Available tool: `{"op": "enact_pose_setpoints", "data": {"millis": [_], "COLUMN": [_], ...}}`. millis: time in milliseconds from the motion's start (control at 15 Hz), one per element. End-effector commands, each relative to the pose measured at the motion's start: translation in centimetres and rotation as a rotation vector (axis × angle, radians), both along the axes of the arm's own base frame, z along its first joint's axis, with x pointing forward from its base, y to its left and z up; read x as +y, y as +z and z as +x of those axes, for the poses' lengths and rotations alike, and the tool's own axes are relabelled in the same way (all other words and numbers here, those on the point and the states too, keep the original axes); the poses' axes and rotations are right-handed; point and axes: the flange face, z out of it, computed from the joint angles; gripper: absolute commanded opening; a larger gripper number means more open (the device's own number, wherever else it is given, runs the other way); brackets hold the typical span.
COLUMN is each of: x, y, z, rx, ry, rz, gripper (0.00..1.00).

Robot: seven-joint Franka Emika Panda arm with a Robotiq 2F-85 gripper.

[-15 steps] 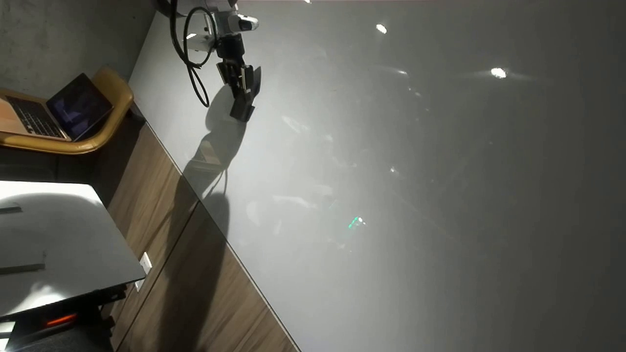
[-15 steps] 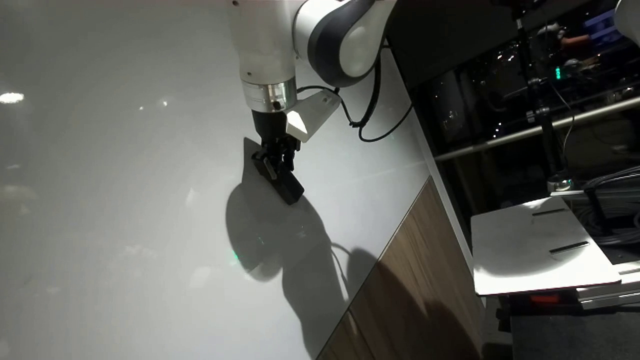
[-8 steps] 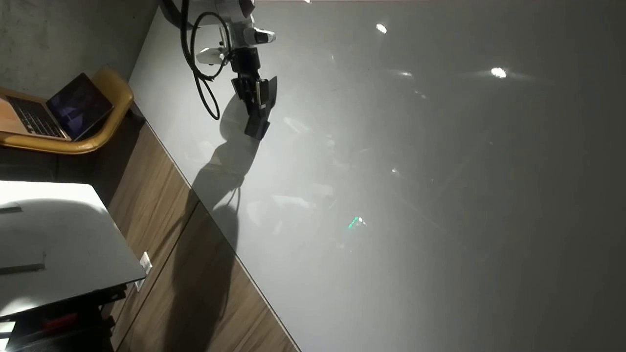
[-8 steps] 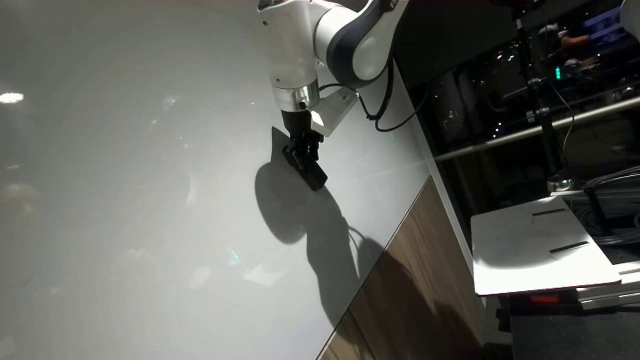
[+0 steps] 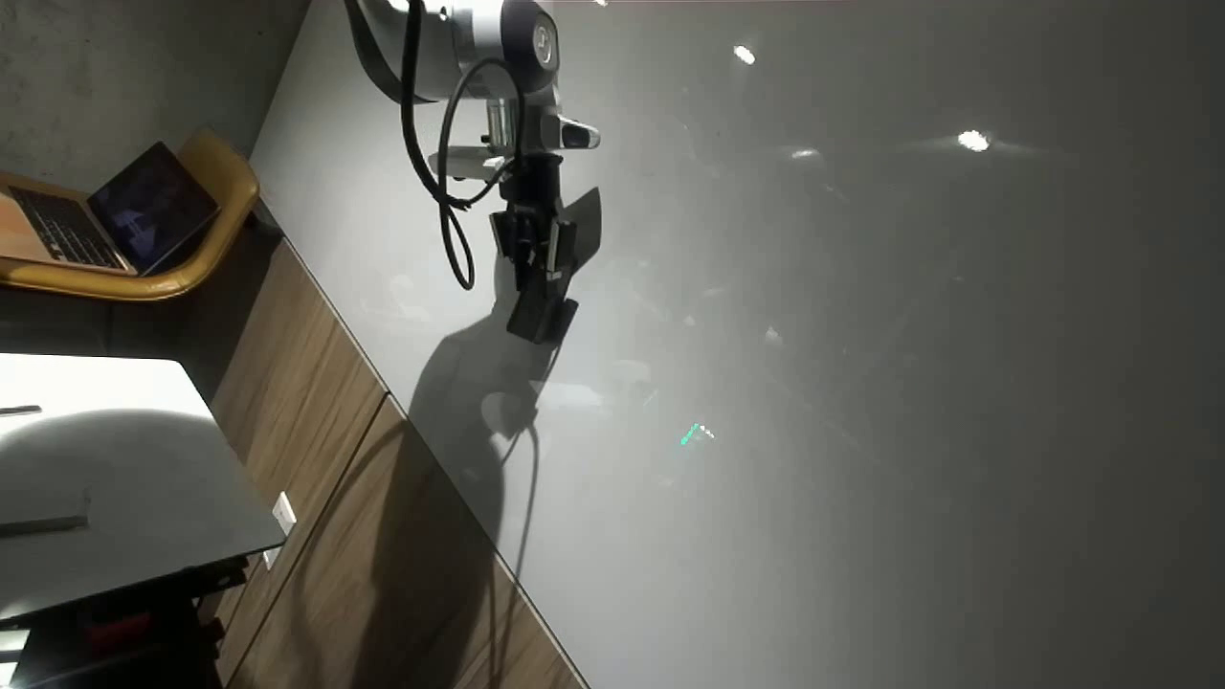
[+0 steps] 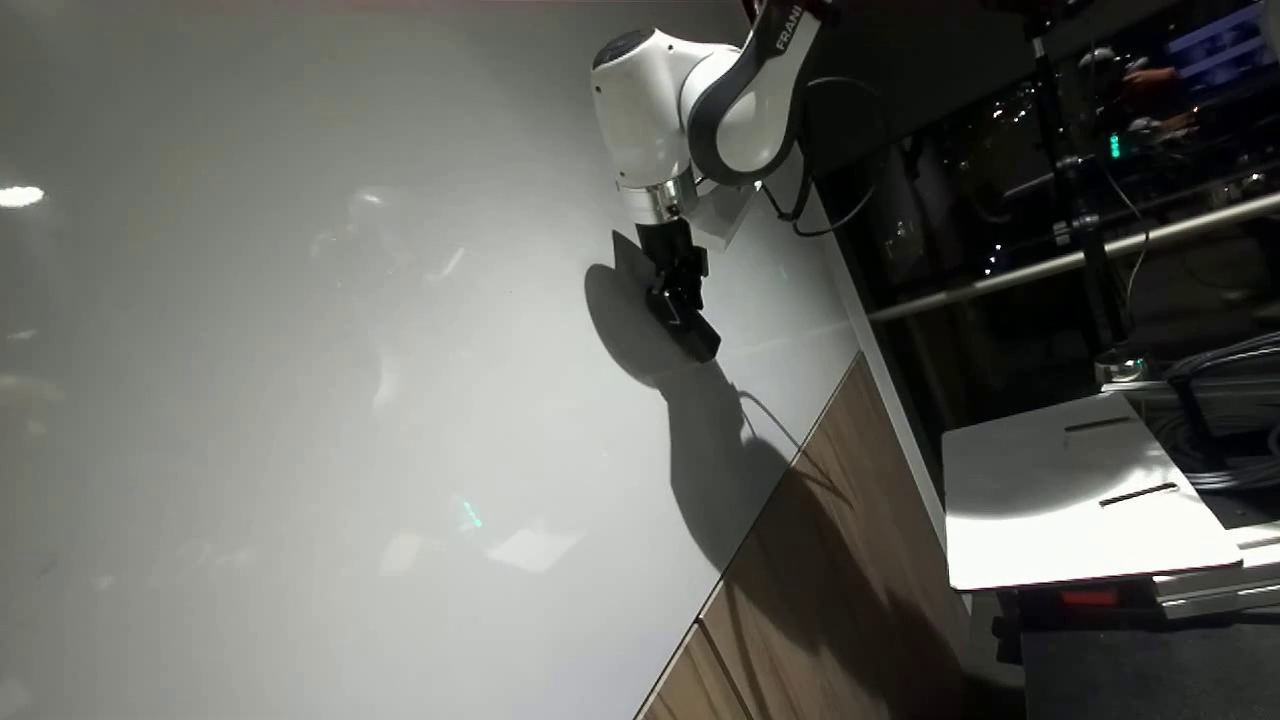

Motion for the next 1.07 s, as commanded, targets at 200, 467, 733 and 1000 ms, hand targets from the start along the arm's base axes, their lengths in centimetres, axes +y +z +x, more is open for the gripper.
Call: {"op": "enact_pose_setpoints", "data": {"millis": [200,467,733,1000], "x": [0.9,1.8,2.1,2.9], "y": [-2.0,-4.6,-8.6,-10.4], "z": [-8.3,-13.2,-16.3,-18.2], "rx": [0.206,0.347,0.505,0.631], "ry": [0.121,0.112,0.072,0.053], "rz": [0.031,-0.025,-0.083,-0.089], "gripper": [0.28,0.28,0.28,0.28]}}
